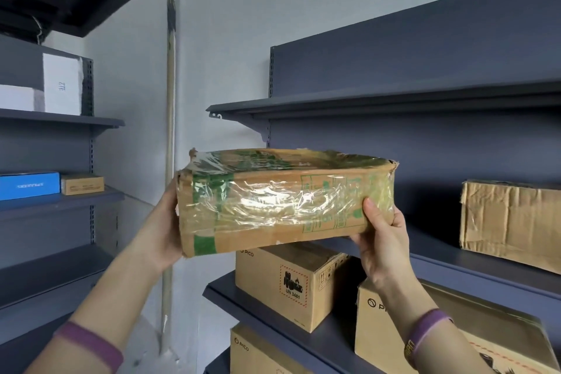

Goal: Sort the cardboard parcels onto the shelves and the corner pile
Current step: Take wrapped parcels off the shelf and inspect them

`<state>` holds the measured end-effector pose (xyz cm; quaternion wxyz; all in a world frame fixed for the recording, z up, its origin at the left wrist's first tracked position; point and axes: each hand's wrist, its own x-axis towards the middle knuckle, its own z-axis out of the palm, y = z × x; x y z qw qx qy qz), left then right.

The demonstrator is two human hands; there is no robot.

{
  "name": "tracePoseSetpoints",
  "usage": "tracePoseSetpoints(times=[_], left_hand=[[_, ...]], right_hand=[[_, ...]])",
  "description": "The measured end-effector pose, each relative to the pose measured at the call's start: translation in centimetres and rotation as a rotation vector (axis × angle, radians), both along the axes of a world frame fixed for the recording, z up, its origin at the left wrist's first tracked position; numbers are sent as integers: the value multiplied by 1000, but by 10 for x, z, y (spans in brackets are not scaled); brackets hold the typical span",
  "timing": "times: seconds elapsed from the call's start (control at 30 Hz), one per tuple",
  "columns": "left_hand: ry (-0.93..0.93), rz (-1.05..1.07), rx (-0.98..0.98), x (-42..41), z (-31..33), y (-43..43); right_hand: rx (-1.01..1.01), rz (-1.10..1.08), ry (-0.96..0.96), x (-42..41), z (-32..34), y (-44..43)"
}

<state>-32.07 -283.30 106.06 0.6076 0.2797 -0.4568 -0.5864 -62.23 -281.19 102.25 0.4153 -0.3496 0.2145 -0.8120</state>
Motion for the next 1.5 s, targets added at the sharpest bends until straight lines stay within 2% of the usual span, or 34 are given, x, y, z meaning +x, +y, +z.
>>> tracePoseSetpoints(times=[0.13,0.27,0.43,0.53,0.73,0.9,1.0,1.17,1.33,1.4,1.5], left_hand=[[-85,-25,58,9,8,-8],[-210,-19,8,5,15,-10],[-86,4,21,9,0,-25],[-28,-24,22,16,-11,-35],[-77,-46,-37,22,-25,-44],[-147,-96,-128,28,-26,-49],[-215,-114,-169,33,-25,-52],[-220,-56,-205,37,-22,-59],[-286,-4,-272,40,-20,-61],[-282,19,-300,41,-18,-61],[-179,50,-286,42,-11,-62]], right_hand=[[1,-62,28,-4,-4,2],[43,-48,86,-10,-10,3],[105,-68,256,-21,-13,5],[204,-59,295,-31,-5,5],[277,7,446,-46,13,0],[326,2,716,-42,24,9],[294,-54,690,-33,25,9],[196,-97,608,-26,24,5],[145,-147,621,-24,22,-1],[133,-165,662,-24,19,-3],[103,-155,696,-25,16,-7]])
